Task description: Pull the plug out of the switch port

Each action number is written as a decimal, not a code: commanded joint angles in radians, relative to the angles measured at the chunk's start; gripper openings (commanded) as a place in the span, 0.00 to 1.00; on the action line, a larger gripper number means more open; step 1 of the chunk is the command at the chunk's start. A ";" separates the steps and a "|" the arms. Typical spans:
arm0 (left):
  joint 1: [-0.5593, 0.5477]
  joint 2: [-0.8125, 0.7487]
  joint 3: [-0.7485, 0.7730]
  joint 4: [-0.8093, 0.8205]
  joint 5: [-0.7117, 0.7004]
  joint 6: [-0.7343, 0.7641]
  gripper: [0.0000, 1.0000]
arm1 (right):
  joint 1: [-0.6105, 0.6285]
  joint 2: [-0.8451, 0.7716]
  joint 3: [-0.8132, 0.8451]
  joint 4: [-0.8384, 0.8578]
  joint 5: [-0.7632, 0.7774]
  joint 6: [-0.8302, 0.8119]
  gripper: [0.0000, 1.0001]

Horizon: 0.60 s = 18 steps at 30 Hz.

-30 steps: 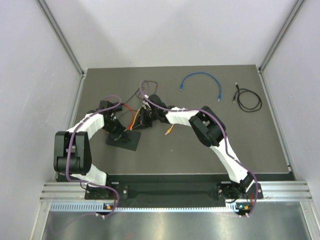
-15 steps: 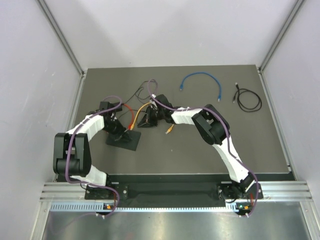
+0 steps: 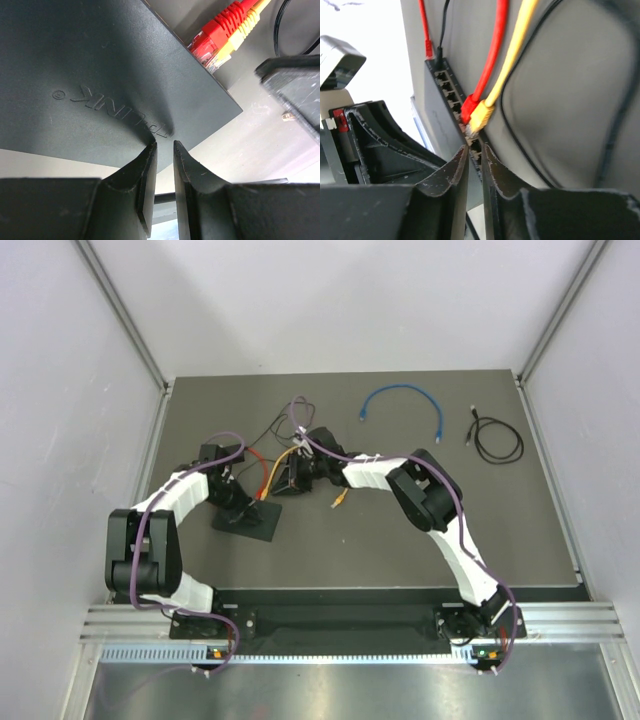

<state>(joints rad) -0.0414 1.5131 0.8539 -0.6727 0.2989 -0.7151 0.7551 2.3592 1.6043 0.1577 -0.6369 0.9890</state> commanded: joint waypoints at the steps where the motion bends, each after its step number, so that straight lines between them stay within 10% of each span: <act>1: 0.000 0.048 -0.058 -0.048 -0.185 0.062 0.27 | 0.027 0.006 0.049 0.060 -0.030 0.016 0.17; 18: 0.000 0.061 -0.047 -0.045 -0.172 0.077 0.27 | 0.039 0.112 0.118 0.069 -0.035 0.045 0.29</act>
<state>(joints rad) -0.0418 1.5146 0.8558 -0.6731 0.3016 -0.7021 0.7826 2.4451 1.6711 0.1898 -0.6762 1.0367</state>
